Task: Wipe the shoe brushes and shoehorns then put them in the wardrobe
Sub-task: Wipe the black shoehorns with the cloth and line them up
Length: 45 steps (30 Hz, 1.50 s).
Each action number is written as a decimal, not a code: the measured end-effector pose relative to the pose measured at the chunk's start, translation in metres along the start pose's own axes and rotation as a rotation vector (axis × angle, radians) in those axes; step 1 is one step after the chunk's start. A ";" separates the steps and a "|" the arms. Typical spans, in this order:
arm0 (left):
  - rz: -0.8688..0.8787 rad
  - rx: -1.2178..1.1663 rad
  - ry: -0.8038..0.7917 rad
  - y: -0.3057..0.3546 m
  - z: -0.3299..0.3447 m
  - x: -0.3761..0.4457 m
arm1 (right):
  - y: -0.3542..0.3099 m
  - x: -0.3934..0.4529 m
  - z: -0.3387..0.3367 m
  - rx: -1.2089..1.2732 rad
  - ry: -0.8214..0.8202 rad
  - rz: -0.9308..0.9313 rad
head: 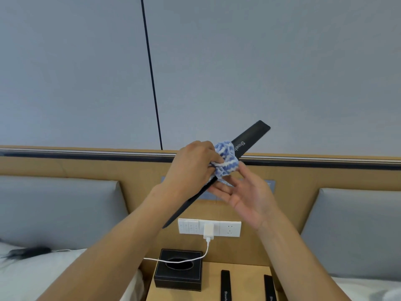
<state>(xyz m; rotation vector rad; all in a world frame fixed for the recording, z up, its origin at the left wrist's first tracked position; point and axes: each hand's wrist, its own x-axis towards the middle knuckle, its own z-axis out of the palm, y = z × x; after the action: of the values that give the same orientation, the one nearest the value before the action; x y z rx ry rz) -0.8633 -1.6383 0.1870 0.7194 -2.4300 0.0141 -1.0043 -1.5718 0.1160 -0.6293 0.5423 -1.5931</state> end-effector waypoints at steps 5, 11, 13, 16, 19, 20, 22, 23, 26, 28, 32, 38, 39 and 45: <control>0.021 0.018 -0.035 -0.001 0.004 -0.013 | -0.005 0.004 0.002 -0.113 0.170 -0.027; 0.029 0.038 -0.018 -0.013 0.008 -0.031 | -0.014 0.005 0.001 -0.208 0.325 -0.185; 0.016 0.041 -0.025 -0.020 0.008 -0.036 | -0.018 0.004 0.000 -0.211 0.372 -0.220; -0.017 0.070 -0.077 -0.032 0.006 -0.043 | -0.024 0.003 -0.003 -0.201 0.431 -0.263; -0.048 0.098 -0.111 -0.045 0.003 -0.050 | -0.031 0.001 -0.006 -0.179 0.466 -0.293; -0.057 0.109 -0.122 -0.049 0.002 -0.051 | -0.033 0.000 -0.007 -0.169 0.471 -0.302; -0.074 0.128 -0.140 -0.055 -0.001 -0.052 | -0.037 -0.001 -0.007 -0.166 0.476 -0.312; -0.077 0.138 -0.144 -0.058 -0.002 -0.052 | -0.038 -0.001 -0.007 -0.171 0.477 -0.314; -0.062 0.191 -0.165 -0.062 -0.002 -0.050 | -0.037 -0.001 -0.005 -0.179 0.475 -0.312; -0.046 0.209 -0.191 -0.061 -0.002 -0.048 | -0.035 -0.001 -0.001 -0.186 0.466 -0.312; -0.011 0.163 -0.208 -0.049 0.003 -0.043 | -0.022 0.001 0.008 -0.257 0.431 -0.285; -0.014 -0.032 -0.137 -0.028 0.009 -0.029 | 0.006 -0.001 0.015 -0.413 0.313 -0.154; -0.030 -0.085 -0.115 -0.027 0.008 -0.028 | 0.009 -0.002 0.014 -0.436 0.289 -0.137; -0.160 -0.388 -0.043 -0.028 0.005 -0.024 | 0.006 -0.009 -0.004 -0.515 0.112 -0.110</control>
<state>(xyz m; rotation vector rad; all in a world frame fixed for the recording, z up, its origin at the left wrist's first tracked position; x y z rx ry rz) -0.8353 -1.6512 0.1655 0.7339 -2.3080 -0.5254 -1.0018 -1.5637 0.1085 -0.9692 1.0337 -1.6038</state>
